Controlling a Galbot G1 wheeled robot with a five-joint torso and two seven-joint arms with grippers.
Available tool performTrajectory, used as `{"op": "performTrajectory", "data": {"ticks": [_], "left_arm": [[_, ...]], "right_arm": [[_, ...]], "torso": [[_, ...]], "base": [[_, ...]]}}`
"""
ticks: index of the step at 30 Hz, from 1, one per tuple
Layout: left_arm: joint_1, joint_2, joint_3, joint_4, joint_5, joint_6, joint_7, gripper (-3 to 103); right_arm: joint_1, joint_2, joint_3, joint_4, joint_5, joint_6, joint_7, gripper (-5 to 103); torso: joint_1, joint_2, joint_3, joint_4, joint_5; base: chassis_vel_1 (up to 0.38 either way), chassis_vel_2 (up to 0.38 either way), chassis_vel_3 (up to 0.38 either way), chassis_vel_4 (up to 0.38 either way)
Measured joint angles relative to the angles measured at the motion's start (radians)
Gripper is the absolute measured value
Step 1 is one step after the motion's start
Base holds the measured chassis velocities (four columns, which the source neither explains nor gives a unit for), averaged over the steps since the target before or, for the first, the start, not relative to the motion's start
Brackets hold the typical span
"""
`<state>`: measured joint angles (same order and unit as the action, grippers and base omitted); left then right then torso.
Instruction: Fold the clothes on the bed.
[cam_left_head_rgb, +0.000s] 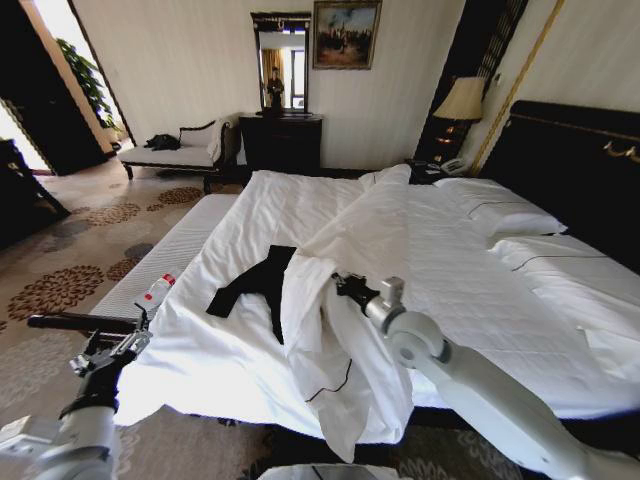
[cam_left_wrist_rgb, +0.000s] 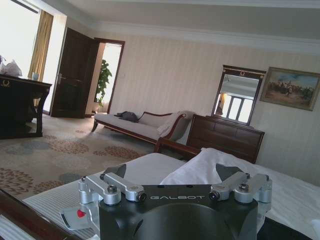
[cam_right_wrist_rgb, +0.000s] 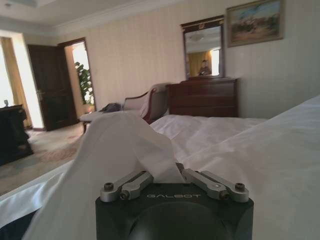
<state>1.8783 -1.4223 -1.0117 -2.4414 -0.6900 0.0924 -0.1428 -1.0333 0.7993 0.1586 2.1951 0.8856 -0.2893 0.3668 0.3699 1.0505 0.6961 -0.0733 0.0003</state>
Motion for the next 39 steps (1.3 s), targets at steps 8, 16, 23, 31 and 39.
{"op": "performTrajectory", "data": {"ticks": [8, 16, 23, 31, 39], "left_arm": [[-0.024, 0.015, 0.025, -0.004, 0.002, 0.02, 0.0, 100], [-0.047, 0.034, 0.058, 0.005, 0.0, 0.024, 0.001, 100], [-0.076, 0.057, 0.089, 0.023, 0.0, 0.025, 0.001, 100], [-0.092, 0.06, 0.108, 0.033, -0.001, 0.026, 0.001, 100], [-0.117, 0.051, 0.125, 0.046, -0.001, 0.026, 0.001, 100]], "right_arm": [[-0.26, 0.115, 0.316, 0.074, -0.012, 0.013, -0.006, 2], [-0.432, 0.279, 0.587, 0.106, 0.011, 0.05, -0.009, 2], [-0.517, 0.392, 0.805, 0.104, 0.06, 0.106, -0.018, 2], [-0.539, 0.404, 0.981, 0.051, 0.137, 0.166, -0.004, 2], [-0.593, 0.396, 1.087, -0.077, 0.148, 0.256, 0.035, 2]], "torso": [[0.0, 0.0, 0.0, 0.0002, -0.0003], [0.0, 0.0, 0.0, 0.0002, -0.0003], [0.0, 0.0, 0.0, 0.0, -0.0001], [0.0, 0.0, 0.0, 0.0001, -0.0001], [0.0, 0.0, 0.0, 0.0002, -0.0001]], "base": [[0.0, 0.0, 0.0, 0.0], [0.0, 0.0, 0.0, 0.0], [0.0, 0.0, 0.0, 0.0], [0.0, 0.0, 0.0, 0.0], [0.0, 0.0, 0.0, 0.0]]}}
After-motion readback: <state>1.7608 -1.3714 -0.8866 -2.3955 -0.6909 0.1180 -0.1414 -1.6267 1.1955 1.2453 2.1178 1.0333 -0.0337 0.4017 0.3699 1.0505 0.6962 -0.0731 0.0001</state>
